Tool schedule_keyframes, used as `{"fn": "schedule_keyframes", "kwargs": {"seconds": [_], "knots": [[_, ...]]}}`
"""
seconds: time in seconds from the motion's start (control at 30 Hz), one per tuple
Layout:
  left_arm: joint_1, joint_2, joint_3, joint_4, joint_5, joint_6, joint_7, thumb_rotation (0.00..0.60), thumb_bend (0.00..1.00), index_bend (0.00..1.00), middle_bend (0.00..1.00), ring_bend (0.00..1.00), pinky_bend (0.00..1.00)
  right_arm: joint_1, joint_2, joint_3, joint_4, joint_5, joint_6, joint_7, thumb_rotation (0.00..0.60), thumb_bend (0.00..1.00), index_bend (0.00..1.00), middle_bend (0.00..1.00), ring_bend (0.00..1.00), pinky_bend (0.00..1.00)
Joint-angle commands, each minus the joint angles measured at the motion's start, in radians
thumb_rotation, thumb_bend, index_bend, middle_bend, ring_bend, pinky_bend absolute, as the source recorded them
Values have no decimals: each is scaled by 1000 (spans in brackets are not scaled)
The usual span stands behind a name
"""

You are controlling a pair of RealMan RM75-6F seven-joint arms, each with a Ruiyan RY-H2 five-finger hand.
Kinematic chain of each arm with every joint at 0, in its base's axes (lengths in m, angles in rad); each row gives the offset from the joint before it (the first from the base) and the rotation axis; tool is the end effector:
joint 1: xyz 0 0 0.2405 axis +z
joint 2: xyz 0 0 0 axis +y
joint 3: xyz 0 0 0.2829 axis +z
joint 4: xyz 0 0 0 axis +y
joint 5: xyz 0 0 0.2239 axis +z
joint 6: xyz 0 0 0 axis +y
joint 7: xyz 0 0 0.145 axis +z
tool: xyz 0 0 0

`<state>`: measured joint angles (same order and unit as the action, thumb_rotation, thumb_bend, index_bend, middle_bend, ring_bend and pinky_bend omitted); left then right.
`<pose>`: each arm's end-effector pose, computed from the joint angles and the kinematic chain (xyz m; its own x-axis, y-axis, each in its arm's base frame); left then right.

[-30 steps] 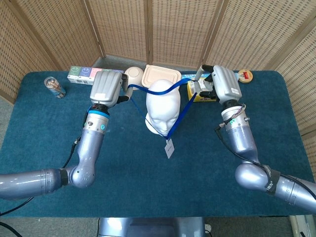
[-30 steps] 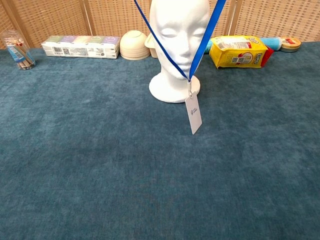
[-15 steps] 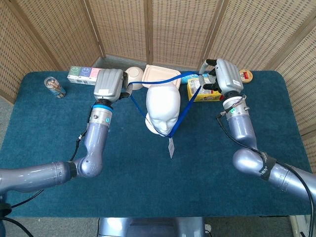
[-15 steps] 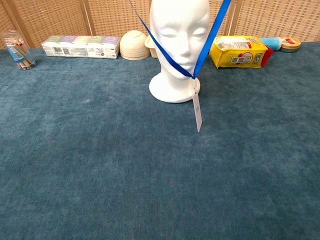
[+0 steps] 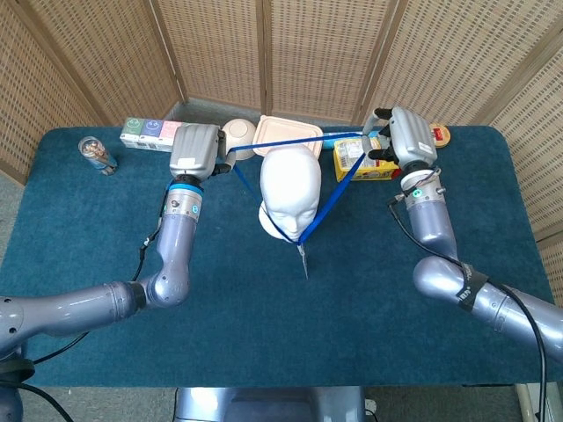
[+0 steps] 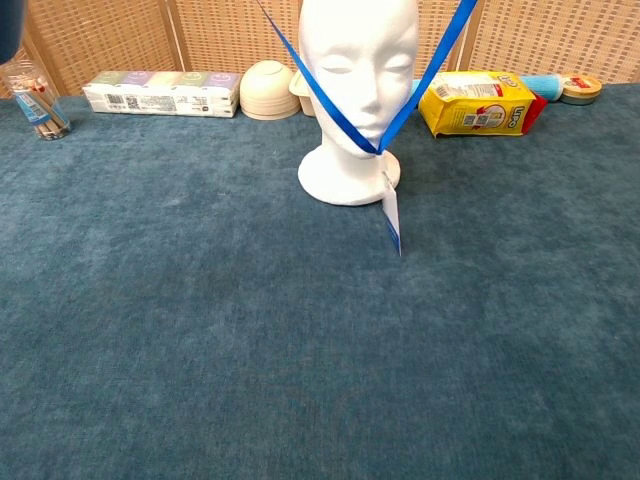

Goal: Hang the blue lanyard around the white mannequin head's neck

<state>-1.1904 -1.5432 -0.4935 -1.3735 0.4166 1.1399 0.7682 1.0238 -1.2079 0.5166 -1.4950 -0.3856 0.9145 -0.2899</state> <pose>-0.0157 0.4914 0.0536 0.3971 -0.0134 0.9177 0.9146 -0.0770 -0.3969 -0.0854 -0.5005 0.1603 0.0152 -0.0353 0.9993 -0.9998 -0.0151 0.0147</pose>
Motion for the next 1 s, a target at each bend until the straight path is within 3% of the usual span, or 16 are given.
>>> {"fn": "schedule_keyframes", "kwargs": {"seconds": [0.03, 0.8, 1.0], "knots": [[-2, -8, 7, 23, -6, -10, -3, 482, 439, 711, 1000, 1000, 1000, 9, -4, -7, 14, 11, -7, -6, 600, 528, 717, 1000, 1000, 1000], [14, 11, 27, -4, 29, -11, -35, 479, 428, 711, 1000, 1000, 1000, 17, -1, -32, 17, -6, -2, 2, 600, 526, 717, 1000, 1000, 1000], [9, 13, 33, -10, 8, 0, -4, 460, 368, 711, 1000, 1000, 1000, 25, 6, -42, 18, 4, -12, -16, 600, 518, 682, 1000, 1000, 1000]]}}
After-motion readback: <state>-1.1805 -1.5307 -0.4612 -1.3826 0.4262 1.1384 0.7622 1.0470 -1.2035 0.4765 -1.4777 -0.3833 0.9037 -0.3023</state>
